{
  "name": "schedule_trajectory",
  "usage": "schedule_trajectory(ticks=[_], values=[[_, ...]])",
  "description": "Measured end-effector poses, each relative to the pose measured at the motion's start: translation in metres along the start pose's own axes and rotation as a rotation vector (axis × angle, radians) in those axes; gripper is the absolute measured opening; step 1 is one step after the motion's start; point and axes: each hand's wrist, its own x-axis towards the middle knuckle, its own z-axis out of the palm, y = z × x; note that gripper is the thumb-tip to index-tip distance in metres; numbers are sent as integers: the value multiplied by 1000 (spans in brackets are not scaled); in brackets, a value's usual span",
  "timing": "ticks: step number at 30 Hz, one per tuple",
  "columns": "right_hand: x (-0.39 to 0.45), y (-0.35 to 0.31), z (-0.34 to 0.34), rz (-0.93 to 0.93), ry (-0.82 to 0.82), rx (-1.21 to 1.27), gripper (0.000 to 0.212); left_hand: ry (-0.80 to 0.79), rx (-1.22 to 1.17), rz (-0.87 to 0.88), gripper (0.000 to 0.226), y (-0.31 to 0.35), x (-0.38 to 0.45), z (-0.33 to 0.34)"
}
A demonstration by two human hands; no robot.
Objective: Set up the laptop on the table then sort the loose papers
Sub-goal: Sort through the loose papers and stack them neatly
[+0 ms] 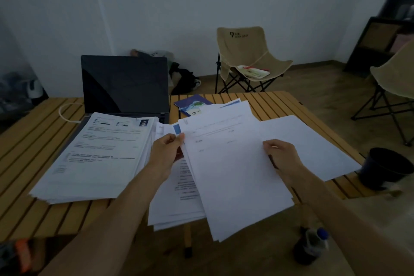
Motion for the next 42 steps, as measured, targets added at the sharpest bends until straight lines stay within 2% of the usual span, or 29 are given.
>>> schedule_trajectory(ticks=[2,4,6,8,11,14,17,21,24,28,30,32,35,37,39,40,42], values=[[2,2,-5,75,12,121,19,54,24,22,20,0,0,2],[0,4,-5,133,-77,177,17,82,58,24,17,-1,3,2],[-1,7,0,146,-177,103,14,91,62,17,16,0,7,0],[-1,7,6,105,-200,-37,5,101,70,20,15,0,12,0],[8,5,12,52,-74,-38,4,167,206,116,13,2,17,-1],[21,8,10,108,91,53,16,341,374,212,20,0,27,-11],[28,16,8,183,103,66,15,365,521,253,21,-2,37,-23],[31,15,14,206,95,90,21,354,564,272,19,-4,48,-26],[27,9,26,174,55,38,24,308,531,279,17,-5,51,-24],[11,5,48,31,-13,-268,30,199,585,368,23,-6,43,-27],[0,3,59,-21,-62,-412,28,187,770,471,33,-10,42,-30],[-7,4,66,-51,-94,-427,22,126,1023,543,45,-12,41,-28],[-10,2,64,-82,-121,-360,18,-72,1413,522,54,-18,39,-20],[-6,2,50,-147,-89,-416,17,-170,1579,472,57,-25,36,-14],[5,7,25,-168,35,-619,30,-196,1623,421,56,-31,34,-11],[11,13,11,-108,70,-769,48,-193,1618,409,56,-32,32,-11],[21,28,-12,78,27,-938,89,-188,1608,422,56,-30,30,-11]])
